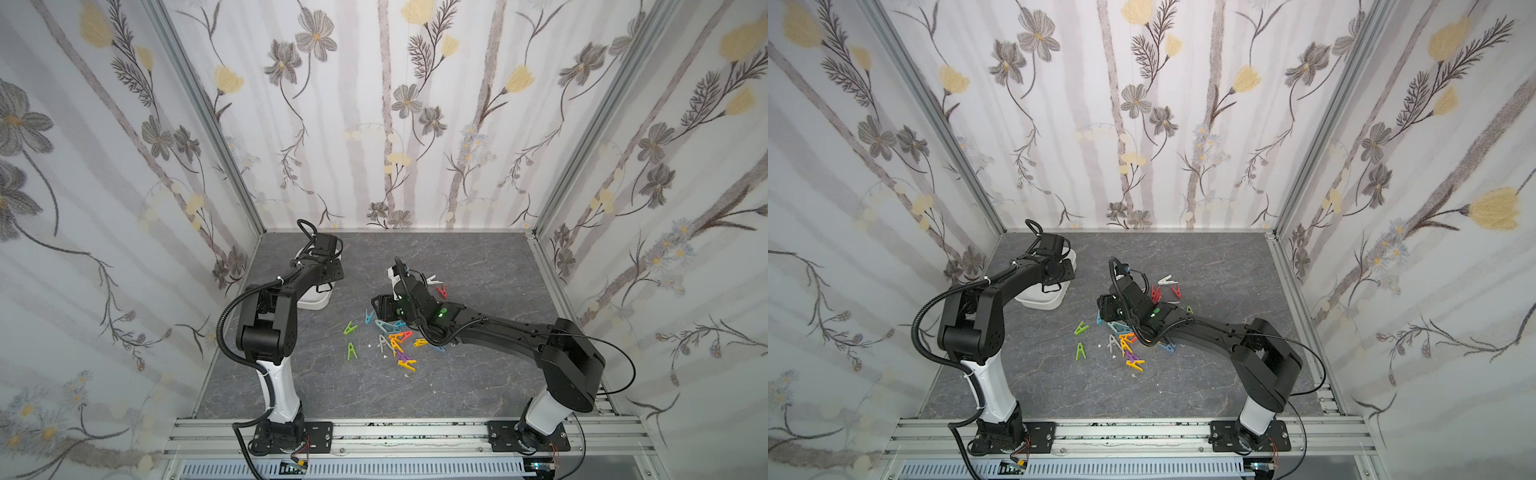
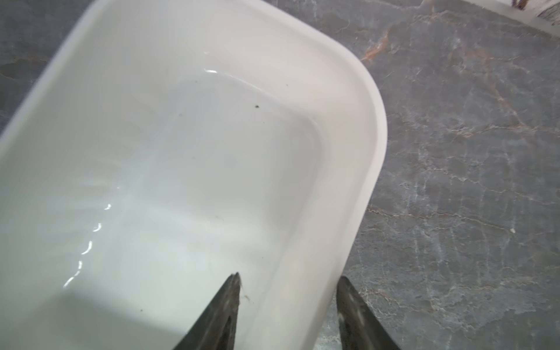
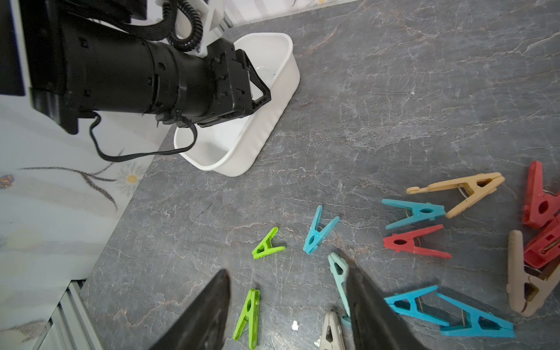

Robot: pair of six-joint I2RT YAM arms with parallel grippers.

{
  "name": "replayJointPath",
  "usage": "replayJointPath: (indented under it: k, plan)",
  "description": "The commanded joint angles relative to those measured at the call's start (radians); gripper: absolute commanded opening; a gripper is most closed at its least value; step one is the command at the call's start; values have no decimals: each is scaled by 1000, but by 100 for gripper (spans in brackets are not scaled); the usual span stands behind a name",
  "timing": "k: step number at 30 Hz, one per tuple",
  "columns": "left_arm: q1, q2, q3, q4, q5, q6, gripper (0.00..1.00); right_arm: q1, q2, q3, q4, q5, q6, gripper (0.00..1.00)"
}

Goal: Put the clothespins into the storage box
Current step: Pick up the storage box at the center of the board, then move the clothespin to the center of the board.

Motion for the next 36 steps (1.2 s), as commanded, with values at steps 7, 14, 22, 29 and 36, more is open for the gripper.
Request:
replayJointPath:
  k: [7,14,22,29,36]
  plan:
    - [-13,-17,-103,44,20,-4,21,5,-6,-40,58,-2,33,61]
    - [-55,-106,-164,19,92,-21,0,0,-20,-54,63,11,34,60]
    - [-191,-192,-296,22,146,-83,0,-13,-71,-113,87,30,46,60]
    - [-225,-323,-388,-75,-66,-84,0,-21,-107,-181,113,40,62,60]
    - [-248,-378,-464,-123,-49,-120,0,-19,-104,-197,138,26,79,59]
